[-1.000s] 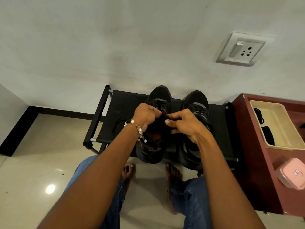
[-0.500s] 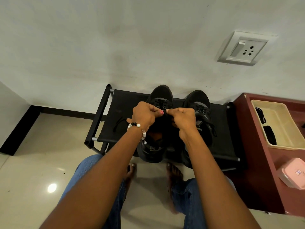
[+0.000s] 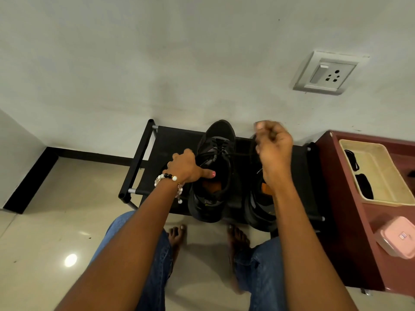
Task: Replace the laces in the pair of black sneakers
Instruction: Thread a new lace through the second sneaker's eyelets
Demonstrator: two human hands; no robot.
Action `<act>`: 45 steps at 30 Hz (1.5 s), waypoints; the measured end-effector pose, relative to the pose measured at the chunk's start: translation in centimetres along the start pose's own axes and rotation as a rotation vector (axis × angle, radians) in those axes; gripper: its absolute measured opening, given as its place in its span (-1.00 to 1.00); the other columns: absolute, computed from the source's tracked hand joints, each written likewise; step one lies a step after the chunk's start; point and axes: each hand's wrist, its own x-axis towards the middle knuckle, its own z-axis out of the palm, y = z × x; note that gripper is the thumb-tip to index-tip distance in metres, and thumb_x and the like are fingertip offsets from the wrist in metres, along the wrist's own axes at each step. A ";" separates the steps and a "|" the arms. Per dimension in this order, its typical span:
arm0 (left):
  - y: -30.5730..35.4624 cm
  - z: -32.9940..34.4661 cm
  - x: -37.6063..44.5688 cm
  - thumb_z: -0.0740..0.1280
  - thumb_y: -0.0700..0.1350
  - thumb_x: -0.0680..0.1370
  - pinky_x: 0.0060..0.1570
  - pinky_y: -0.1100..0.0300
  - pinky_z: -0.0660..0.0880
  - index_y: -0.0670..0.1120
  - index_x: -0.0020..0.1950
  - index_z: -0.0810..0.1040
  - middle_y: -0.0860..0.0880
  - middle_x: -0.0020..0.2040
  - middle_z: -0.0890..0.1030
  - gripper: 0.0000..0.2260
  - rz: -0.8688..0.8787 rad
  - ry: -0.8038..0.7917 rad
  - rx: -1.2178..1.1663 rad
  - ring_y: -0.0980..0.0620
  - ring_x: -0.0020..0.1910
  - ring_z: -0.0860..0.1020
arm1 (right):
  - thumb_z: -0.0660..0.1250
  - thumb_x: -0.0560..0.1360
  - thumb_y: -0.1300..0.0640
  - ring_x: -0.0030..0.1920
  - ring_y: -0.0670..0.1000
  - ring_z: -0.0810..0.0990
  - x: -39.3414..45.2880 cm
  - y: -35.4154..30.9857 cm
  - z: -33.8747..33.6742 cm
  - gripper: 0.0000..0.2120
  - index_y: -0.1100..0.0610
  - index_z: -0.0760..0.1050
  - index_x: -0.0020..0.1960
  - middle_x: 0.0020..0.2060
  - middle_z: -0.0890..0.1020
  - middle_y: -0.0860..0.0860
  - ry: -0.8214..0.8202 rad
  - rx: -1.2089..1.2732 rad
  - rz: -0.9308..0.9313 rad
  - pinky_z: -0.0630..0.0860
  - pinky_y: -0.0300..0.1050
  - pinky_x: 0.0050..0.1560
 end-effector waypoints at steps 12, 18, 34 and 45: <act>-0.1 0.3 0.6 0.56 0.13 0.32 0.20 -0.06 0.49 -0.14 0.29 0.39 -0.17 0.26 0.47 -0.32 0.041 -0.061 -0.061 -0.15 0.20 0.49 | 0.34 0.56 0.17 0.00 0.00 0.65 -0.3 2.4 0.5 -0.86 0.13 0.66 -0.10 -0.11 0.71 0.02 -0.197 -0.247 0.215 0.54 -0.11 -0.01; 0.1 0.5 0.3 0.54 0.07 0.37 0.15 0.00 0.52 -0.16 0.26 0.42 -0.12 0.16 0.54 -0.41 0.049 -0.055 -0.103 -0.12 0.13 0.53 | 0.30 0.51 0.06 -0.18 0.06 0.61 0.2 0.4 -0.9 -0.92 0.05 0.43 -0.08 -0.21 0.64 0.07 -0.163 0.972 0.270 0.36 -0.21 -0.30; 0.7 1.6 0.9 0.52 0.15 0.37 0.05 -0.03 0.58 -0.11 0.27 0.43 -0.12 0.16 0.53 -0.40 0.139 0.101 -0.051 -0.10 0.04 0.56 | 0.36 0.54 0.11 -0.20 0.02 0.63 -0.6 2.1 0.9 -0.81 0.20 0.64 -0.17 -0.24 0.67 0.06 -0.343 -0.725 0.191 0.58 -0.05 -0.10; 0.6 2.0 1.3 0.51 0.16 0.37 0.01 -0.03 0.58 -0.09 0.22 0.45 -0.13 0.15 0.53 -0.45 0.137 0.121 -0.039 -0.12 0.00 0.56 | 0.29 0.55 -0.05 -0.40 -0.02 0.55 0.0 0.7 -0.6 -0.73 0.12 0.43 -0.20 -0.43 0.62 0.06 -0.029 -0.234 0.266 0.45 -0.11 -0.32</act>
